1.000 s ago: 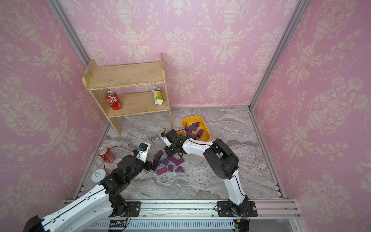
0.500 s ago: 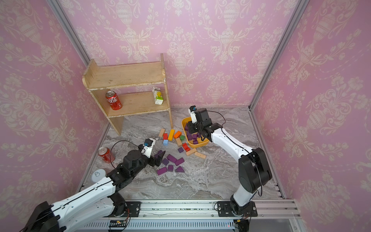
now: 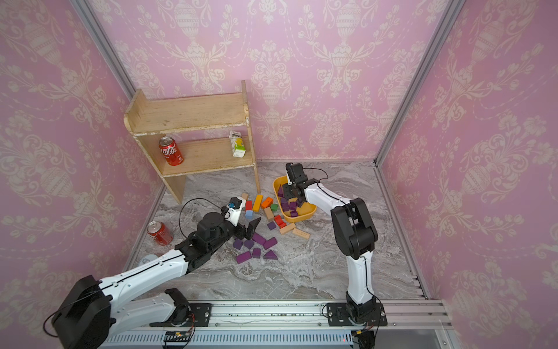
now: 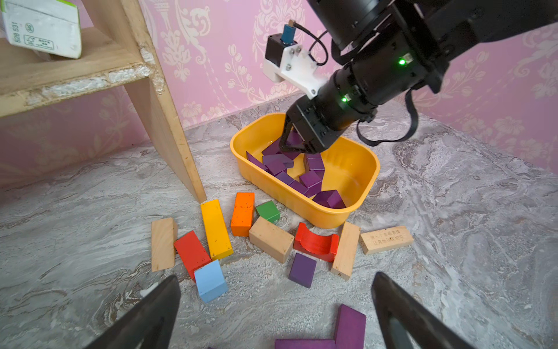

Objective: Pick purple bricks into the storage bin
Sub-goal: Place the building block in the storage box.

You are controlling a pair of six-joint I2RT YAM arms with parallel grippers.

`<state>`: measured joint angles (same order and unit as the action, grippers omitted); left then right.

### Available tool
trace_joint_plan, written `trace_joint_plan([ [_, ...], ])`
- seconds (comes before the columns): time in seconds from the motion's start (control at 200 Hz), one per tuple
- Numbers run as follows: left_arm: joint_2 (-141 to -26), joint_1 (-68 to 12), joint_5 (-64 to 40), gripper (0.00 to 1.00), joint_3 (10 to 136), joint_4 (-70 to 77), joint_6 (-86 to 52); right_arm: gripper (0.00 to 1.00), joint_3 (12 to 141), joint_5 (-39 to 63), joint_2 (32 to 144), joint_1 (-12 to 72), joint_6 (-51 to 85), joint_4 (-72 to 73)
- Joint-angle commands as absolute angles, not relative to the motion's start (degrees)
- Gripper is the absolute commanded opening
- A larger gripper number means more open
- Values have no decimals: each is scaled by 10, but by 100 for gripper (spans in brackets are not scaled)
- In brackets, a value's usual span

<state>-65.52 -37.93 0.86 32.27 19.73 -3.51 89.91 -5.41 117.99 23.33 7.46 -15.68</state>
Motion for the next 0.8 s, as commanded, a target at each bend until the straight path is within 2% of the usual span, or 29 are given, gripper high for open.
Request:
trace_joint_plan([
  [0.0, -663, -374, -12, 99, 353, 202, -37, 19, 964, -87, 1229, 221, 61, -191],
  [0.1, -664, -373, -4, 99, 365, 184, -33, 19, 1005, -76, 1267, 207, 74, -197],
  [0.15, -664, -373, -2, 99, 370, 175, -31, 23, 1019, -69, 1282, 201, 80, -191],
  [0.17, -664, -373, -1, 99, 371, 172, -30, 28, 1024, -65, 1287, 200, 80, -189],
  [0.205, -664, -373, -1, 99, 375, 166, -29, 47, 1033, -56, 1296, 196, 80, -185],
  [0.225, -664, -373, -2, 99, 376, 161, -29, 53, 1037, -51, 1298, 195, 79, -184],
  [0.355, -665, -373, -1, 98, 389, 129, -21, 68, 1002, -21, 1261, 189, 78, -148],
  [0.615, -665, -373, 53, 99, 382, 114, -24, 67, 825, 7, 1077, 193, 111, -82],
  [0.796, -652, -373, 52, 99, 364, 119, -31, 67, 701, -4, 931, 227, 112, -82],
])
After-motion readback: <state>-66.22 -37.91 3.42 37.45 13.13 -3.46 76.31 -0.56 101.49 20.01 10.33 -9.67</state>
